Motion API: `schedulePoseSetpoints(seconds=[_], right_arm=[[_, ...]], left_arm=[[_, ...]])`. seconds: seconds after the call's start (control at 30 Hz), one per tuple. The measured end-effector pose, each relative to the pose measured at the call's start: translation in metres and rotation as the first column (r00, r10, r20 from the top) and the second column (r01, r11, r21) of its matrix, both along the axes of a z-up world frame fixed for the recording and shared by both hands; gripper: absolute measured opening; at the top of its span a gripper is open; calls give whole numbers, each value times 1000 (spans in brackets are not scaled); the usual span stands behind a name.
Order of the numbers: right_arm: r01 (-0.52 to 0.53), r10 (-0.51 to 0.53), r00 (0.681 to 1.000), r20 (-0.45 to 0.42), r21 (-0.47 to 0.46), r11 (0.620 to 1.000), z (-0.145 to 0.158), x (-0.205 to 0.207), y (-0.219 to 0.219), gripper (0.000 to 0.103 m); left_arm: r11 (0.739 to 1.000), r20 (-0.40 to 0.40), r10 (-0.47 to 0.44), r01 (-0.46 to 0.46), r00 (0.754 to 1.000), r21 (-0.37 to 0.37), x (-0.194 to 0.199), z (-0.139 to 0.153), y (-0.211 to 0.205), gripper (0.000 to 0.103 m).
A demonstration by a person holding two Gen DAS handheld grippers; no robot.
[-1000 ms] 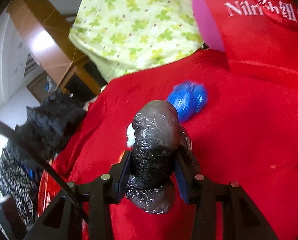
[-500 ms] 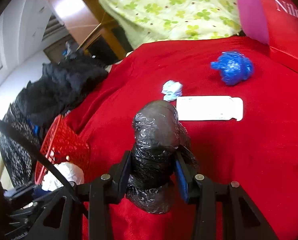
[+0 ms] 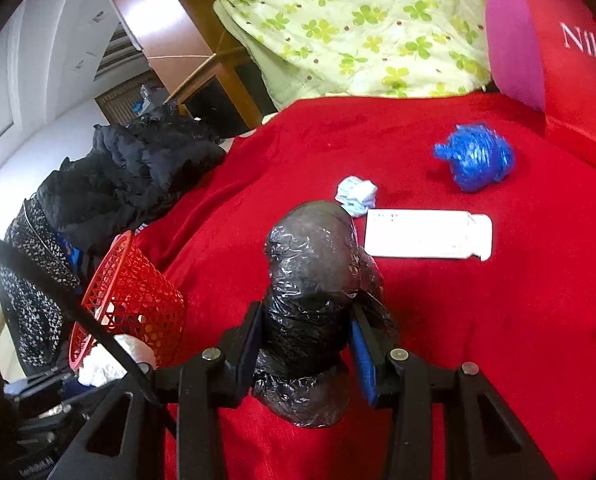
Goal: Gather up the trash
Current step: 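Carry the tissue with the left tool while the right tool carries the black bag toward the basket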
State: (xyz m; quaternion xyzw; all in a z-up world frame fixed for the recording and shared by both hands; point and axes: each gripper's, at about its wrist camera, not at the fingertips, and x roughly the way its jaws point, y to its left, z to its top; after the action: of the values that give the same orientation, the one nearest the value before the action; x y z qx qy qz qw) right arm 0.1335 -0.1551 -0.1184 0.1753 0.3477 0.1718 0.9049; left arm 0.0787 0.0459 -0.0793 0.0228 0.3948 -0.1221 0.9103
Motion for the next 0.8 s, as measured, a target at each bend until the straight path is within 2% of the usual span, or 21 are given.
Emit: schedulePoseSetpoints(seconds=[0.17, 0.53, 0.8], right_arm=[[-6, 8, 998, 55, -44, 999, 10, -4, 14, 44], [-30, 42, 995, 94, -125, 992, 12, -7, 38, 44], [-34, 49, 993, 105, -140, 990, 12, -8, 46, 44]], left_arm=[[998, 52, 38, -41, 998, 42, -4, 9, 8, 26], [991, 163, 78, -94, 984, 91, -18, 35, 25, 26], [985, 186, 128, -148, 974, 94, -19, 39, 43, 27]])
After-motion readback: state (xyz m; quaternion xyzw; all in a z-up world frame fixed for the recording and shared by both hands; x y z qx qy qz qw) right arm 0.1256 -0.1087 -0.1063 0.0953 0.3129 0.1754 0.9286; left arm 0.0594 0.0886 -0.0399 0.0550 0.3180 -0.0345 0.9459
